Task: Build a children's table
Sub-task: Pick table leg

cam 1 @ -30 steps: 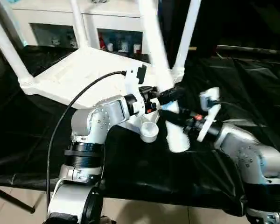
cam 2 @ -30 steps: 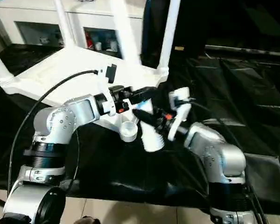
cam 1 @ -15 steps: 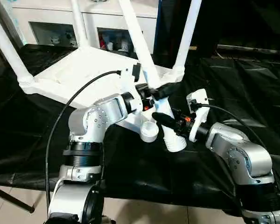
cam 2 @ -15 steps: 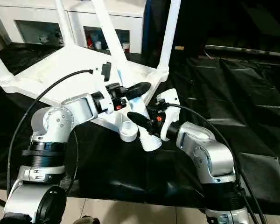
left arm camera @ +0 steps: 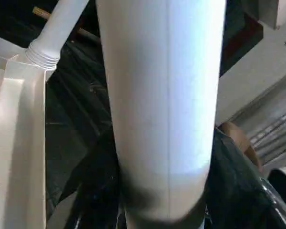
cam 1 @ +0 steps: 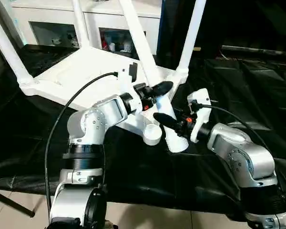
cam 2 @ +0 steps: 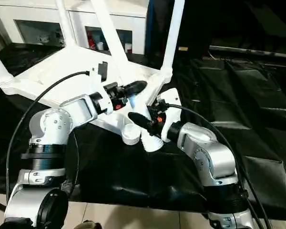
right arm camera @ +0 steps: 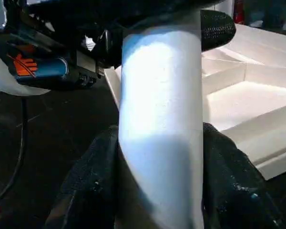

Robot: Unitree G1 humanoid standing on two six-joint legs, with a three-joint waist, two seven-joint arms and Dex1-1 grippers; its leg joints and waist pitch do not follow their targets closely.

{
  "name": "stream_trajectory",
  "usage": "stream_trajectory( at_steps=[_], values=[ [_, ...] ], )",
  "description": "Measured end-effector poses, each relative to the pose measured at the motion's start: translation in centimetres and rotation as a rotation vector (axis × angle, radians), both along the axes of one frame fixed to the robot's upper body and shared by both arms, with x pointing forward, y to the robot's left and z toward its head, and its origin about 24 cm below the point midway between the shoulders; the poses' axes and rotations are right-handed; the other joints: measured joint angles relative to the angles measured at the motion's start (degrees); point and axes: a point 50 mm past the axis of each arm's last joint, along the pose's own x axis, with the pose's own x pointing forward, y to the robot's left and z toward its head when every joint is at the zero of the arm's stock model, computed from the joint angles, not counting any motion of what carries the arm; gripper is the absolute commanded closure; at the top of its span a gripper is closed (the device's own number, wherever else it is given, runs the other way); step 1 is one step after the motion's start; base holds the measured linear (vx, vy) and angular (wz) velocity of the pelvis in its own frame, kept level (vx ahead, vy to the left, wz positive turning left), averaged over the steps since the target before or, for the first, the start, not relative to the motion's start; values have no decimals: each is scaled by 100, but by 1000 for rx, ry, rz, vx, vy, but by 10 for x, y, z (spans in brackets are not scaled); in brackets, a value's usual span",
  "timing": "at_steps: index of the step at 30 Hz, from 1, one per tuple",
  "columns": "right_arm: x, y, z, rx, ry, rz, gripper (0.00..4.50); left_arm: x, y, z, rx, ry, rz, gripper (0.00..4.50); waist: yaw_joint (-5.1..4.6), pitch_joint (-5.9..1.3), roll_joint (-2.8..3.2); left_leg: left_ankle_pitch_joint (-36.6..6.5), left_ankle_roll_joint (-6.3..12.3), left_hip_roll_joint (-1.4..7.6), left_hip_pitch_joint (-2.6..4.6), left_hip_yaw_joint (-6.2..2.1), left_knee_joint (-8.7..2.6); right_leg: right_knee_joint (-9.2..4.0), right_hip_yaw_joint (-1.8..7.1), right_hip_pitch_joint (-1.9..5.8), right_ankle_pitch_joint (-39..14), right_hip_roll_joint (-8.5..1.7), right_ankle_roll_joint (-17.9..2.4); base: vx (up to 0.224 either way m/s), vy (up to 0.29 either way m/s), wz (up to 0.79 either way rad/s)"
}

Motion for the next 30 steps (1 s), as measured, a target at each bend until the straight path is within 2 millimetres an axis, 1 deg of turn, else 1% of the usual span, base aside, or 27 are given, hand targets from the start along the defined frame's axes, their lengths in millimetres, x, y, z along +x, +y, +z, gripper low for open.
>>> stream_trajectory(
  at_steps=[4, 9, 11, 13, 16, 18, 20, 24, 30],
  values=[
    [0, 0, 0, -6, -5, -2, 263, 0, 1, 0, -9, 4, 3, 260, -1, 2, -4, 0, 0, 0, 0, 0, 0, 0, 0, 0, 0, 0, 0, 0, 0, 0],
    [1, 3, 1, -1, 5, 4, 263, 1, 5, 1, -7, 2, 4, 264, -1, 4, -11, 0, 0, 0, 0, 0, 0, 1, 0, -1, 0, 1, 0, 0, 0, 0],
    [2, 8, 4, 38, 49, 13, 193, 1, 8, 3, -2, -6, 3, 264, -13, 9, -21, 0, -1, 0, 2, -1, 0, 2, 0, -1, 0, 4, 1, 0, 0, 0],
    [2, 8, 4, 62, 73, 17, 191, 1, 9, 4, -3, -14, -11, 264, -4, 11, -26, 0, 0, 0, 1, -1, 0, 1, 0, -1, 0, 4, 0, 0, 0, 0],
    [0, 7, 5, 75, 92, 40, 153, -2, 11, 8, 39, -56, -75, 265, 12, 18, -40, 0, 0, 0, -3, -1, -1, 0, -3, -1, 0, 3, 0, 0, 0, 0],
    [-4, 5, 8, 64, 96, 73, 143, -7, 11, 13, 56, -92, -134, 265, 26, 20, -44, 0, 1, 1, -6, -1, -1, -2, -3, -2, 0, 1, 0, 0, 0, 0],
    [-8, -1, 14, 47, 95, 114, 140, -11, 11, 19, 60, -133, -187, 265, 39, 19, -51, -1, 2, 1, -4, 0, -1, -6, -2, 1, 0, 0, 0, 0, 0, 0],
    [-17, -9, 18, 42, 137, 211, 138, -15, 15, 25, 73, -193, -271, 265, 34, 18, -52, 0, 0, 0, -1, 1, 2, 2, -1, 1, 2, 1, 3, 0, 0, 0],
    [-23, -13, 18, 16, 169, 302, 138, -23, 15, 30, 63, -254, -383, 265, 29, 17, -55, 1, -2, 1, 5, 2, 5, 13, 1, 1, 2, 1, 3, 0, 0, 0]
  ],
)
